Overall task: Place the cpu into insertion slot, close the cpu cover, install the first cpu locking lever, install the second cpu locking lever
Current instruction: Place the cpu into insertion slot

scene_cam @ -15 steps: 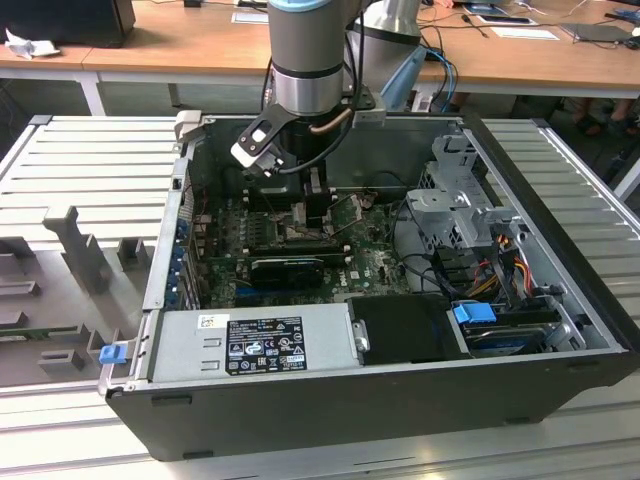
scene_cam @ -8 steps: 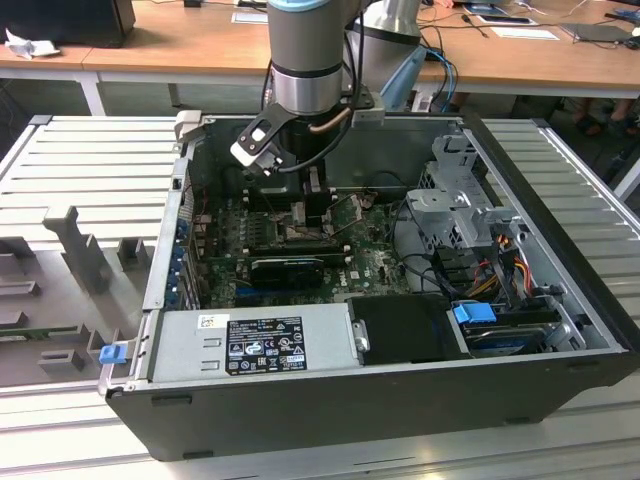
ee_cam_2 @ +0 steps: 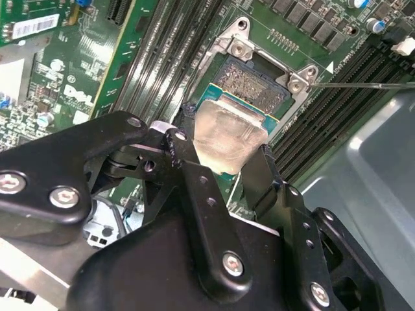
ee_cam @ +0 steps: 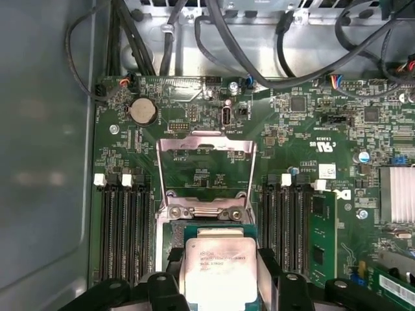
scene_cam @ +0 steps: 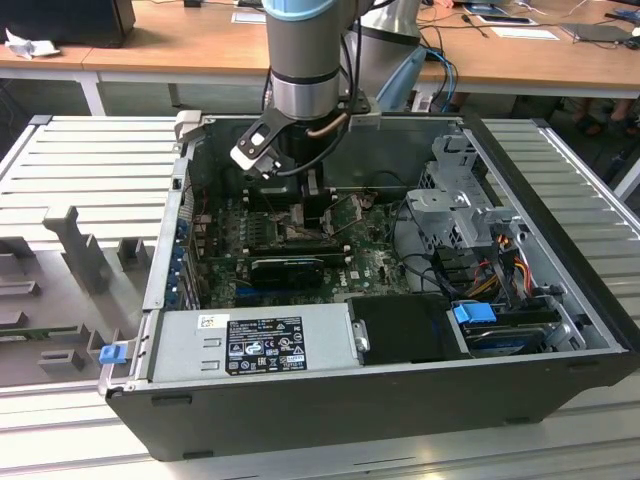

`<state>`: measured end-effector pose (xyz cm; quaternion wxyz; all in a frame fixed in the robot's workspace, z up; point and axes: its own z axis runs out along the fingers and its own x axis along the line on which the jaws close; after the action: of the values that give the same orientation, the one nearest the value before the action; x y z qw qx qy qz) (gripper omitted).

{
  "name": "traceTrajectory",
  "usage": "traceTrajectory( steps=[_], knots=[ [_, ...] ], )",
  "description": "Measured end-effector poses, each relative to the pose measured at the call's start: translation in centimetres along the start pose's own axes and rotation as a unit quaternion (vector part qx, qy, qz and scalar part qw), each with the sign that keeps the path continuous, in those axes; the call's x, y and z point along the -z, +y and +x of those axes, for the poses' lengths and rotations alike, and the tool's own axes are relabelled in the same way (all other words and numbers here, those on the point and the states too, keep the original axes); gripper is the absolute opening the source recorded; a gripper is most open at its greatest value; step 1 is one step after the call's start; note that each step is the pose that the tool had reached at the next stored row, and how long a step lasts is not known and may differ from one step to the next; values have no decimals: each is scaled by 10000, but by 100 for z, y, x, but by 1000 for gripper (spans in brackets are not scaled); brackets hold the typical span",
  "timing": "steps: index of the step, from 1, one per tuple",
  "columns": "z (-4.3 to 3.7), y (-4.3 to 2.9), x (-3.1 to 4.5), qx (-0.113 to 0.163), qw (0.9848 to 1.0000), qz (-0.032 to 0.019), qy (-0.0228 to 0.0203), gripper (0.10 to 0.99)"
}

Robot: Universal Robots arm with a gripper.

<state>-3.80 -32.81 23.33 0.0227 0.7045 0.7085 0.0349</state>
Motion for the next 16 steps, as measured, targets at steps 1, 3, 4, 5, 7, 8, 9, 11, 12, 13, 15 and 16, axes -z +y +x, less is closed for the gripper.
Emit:
traceTrajectory(
  steps=[1, 3, 4, 5, 7, 8, 9, 11, 12, 13, 15, 16],
  knots=[
    [0, -11, -15, 0, 10000, 0, 0, 529],
    [0, -46, -37, -7, 10000, -1, -1, 529],
    [0, -57, -46, -20, 10000, -1, -2, 529],
    [1, -62, -53, -33, 10000, -1, -3, 529],
    [7, -66, -66, -49, 10000, -1, -5, 529],
    [8, -66, -67, -48, 10000, -1, -5, 529],
    [8, -66, -69, -49, 10000, -1, -5, 529],
    [9, -67, -74, -50, 10000, -1, -5, 529],
    [9, -67, -75, -49, 10000, -2, -4, 529],
    [9, -67, -79, -49, 10000, -2, -4, 529],
    [9, -68, -84, -50, 10000, -2, -4, 529],
    [9, -68, -86, -50, 10000, -2, -4, 529]
  ],
)
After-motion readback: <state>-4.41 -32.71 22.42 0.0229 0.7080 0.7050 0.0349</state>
